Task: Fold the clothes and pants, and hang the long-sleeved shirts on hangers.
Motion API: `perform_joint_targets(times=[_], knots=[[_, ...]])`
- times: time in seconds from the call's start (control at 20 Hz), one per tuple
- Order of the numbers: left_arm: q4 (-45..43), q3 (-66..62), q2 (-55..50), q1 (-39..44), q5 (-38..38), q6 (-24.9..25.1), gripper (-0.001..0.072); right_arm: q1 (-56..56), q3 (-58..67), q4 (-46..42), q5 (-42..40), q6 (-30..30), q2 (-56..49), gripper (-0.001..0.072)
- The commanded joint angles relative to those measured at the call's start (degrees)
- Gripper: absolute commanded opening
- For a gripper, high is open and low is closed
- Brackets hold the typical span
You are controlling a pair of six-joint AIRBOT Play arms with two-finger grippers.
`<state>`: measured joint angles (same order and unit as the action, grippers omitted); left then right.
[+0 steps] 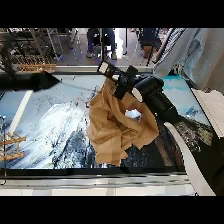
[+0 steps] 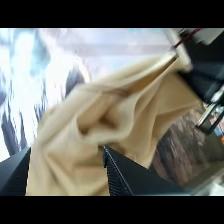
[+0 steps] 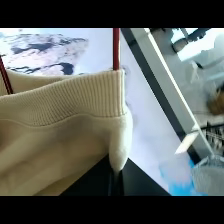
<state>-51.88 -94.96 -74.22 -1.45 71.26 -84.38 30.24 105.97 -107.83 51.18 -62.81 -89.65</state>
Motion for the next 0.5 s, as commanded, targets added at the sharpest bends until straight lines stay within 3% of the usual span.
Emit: perform_joint_targets(times=[0.0, 0.15, 0.2, 0.35, 0.45], knots=[[-11.37, 5.64, 0.39, 10.27, -1.01, -25.94, 0.0516, 0.0, 2.43, -7.76, 5.86, -12.15, 0.02, 0.0016], [-9.03, 9.64, -3.48, 19.56, -15.23, -40.89, 0.0518, 0.15, 3.54, -7.72, 7.8, -12.13, 0.15, 0.0016], [-7.76, 9.64, -5.31, 21.4, -19.43, -43.63, 0.0518, 0.17, 3.54, -7.43, 7.91, -12.15, 0.28, 0.0016], [5.35, 9.64, -11.45, 22.77, -32.13, -45.86, 0.0517, 0.17, 3.5, -6.01, 8.09, -12.11, 0.87, 0.0016], [13.2, 9.57, -15.06, 22.77, -33.51, -43.3, 0.0513, 0.15, 3.5, -6.08, 6.8, -11.63, 1.05, 0.0016]])
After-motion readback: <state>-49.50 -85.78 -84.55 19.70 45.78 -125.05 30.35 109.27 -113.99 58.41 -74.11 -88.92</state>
